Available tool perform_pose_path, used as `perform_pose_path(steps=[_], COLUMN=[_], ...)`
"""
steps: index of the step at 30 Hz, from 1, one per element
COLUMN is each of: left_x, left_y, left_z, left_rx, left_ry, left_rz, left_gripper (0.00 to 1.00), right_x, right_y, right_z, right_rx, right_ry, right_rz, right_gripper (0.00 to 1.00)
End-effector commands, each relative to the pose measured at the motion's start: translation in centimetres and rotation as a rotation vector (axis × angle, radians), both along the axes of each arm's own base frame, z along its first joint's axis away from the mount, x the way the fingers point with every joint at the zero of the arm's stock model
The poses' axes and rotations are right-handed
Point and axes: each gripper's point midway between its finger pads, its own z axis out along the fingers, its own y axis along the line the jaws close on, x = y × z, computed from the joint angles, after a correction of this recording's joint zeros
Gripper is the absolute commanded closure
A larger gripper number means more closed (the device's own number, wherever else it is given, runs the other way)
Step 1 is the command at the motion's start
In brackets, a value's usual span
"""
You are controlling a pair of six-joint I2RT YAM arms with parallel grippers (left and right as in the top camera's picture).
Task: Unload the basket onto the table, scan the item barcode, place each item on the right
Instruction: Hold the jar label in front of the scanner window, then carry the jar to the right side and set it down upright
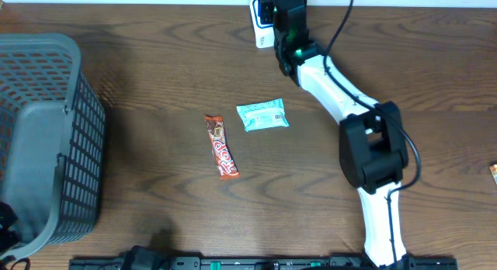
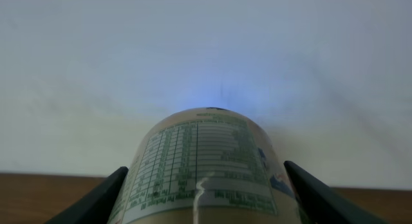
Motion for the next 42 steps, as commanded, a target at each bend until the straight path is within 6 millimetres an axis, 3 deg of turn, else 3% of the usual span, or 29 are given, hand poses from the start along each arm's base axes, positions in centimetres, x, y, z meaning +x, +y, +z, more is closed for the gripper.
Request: perform_pose_path(steps=[1, 7, 14, 18, 24, 28, 32, 35, 38, 42], left_x=[-0.5, -0.5, -0.6, -0.6, -0.5, -0.6, -0.5, -0.6, -0.5, -0.5], left_y=[0.3, 0.3, 0.3, 0.3, 0.3, 0.3, 0.3, 0.3, 0.3, 0.3], left_z=[0.1, 0.1, 0.1, 0.1, 0.1, 0.1, 0.1, 0.1, 0.1, 0.1], left_rx=[-0.018, -0.018, -0.018, -0.018, -0.018, -0.018, -0.018, -0.018, -0.018, -0.018], left_ry=[-0.020, -0.020, -0.021, -0.021, -0.020, -0.020, -0.020, -0.020, -0.020, -0.021], left_rz=[0.009, 0.009, 0.010, 0.010, 0.010, 0.010, 0.010, 0.010, 0.009, 0.009], left_gripper=[0.15, 0.15, 0.15, 0.15, 0.15, 0.15, 0.15, 0.15, 0.15, 0.15], right_x=[0.3, 0.4, 0.5, -0.1, -2.4, -5.5, -10.1, -13.1, -16.1, -19.1], right_y=[0.2, 0.4, 0.3, 0.2, -2.4, -6.3, -12.9, -18.8, -24.7, -30.7], right_z=[-3.3, -5.4, -5.1, -3.7, 2.6, 7.5, 9.7, 9.0, 6.7, 3.3], right_rx=[-0.061, -0.073, -0.072, -0.077, -0.100, -0.122, -0.093, -0.026, 0.053, 0.160], right_ry=[0.029, 0.056, 0.052, 0.064, 0.098, 0.156, 0.302, 0.431, 0.579, 0.744], right_rz=[-0.004, -0.002, -0.002, -0.001, -0.042, -0.083, -0.192, -0.329, -0.480, -0.624], right_gripper=[0.54, 0.55, 0.56, 0.56, 0.56, 0.49, 0.44, 0.55, 0.57, 0.57])
